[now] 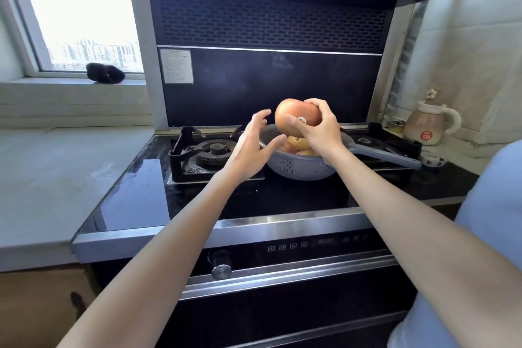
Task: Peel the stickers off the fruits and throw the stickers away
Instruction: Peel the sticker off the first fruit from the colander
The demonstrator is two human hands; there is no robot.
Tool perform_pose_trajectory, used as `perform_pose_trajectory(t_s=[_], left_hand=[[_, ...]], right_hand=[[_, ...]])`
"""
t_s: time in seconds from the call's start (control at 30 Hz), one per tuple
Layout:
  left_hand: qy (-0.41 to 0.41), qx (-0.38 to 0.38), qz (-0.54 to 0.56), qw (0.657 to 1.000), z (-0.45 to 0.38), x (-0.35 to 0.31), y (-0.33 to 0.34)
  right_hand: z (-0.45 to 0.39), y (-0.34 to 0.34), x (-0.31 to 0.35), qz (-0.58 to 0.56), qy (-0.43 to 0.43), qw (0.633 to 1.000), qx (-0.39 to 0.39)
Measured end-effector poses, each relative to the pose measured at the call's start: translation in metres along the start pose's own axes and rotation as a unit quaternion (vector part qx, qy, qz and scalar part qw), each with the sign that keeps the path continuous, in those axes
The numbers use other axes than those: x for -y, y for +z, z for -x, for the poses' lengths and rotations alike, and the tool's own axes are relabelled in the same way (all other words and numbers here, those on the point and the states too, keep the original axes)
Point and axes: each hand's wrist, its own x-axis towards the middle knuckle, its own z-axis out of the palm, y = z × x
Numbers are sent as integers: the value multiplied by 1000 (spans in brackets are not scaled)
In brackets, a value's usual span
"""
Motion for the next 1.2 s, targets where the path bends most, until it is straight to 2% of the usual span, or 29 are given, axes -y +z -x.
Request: perform_pose_trajectory(t_s=[0.13, 0.33, 0.53, 0.73, 0.9, 1.07, 1.2], left_hand=[[40, -62, 44, 996, 9, -13, -11], [-1, -136, 111, 984, 32, -16, -25], [-70, -127, 113, 983, 63, -1, -27], [-110, -59, 117, 985, 82, 17, -22], [-139, -11, 134, 981, 80, 21, -23], [-150, -33, 133, 979, 78, 24, -21], [-153, -56, 98, 982, 76, 28, -18]], right_hand=[[19, 13, 26, -108, -28, 993, 38], [48, 33, 42, -158, -28, 983, 87], [79, 52, 26, -163, -2, 975, 151], [97, 68, -2, -106, 22, 985, 134], [96, 75, -15, -109, 50, 984, 131], [90, 79, -21, -132, 63, 972, 183], [88, 81, -24, -170, 105, 960, 197]])
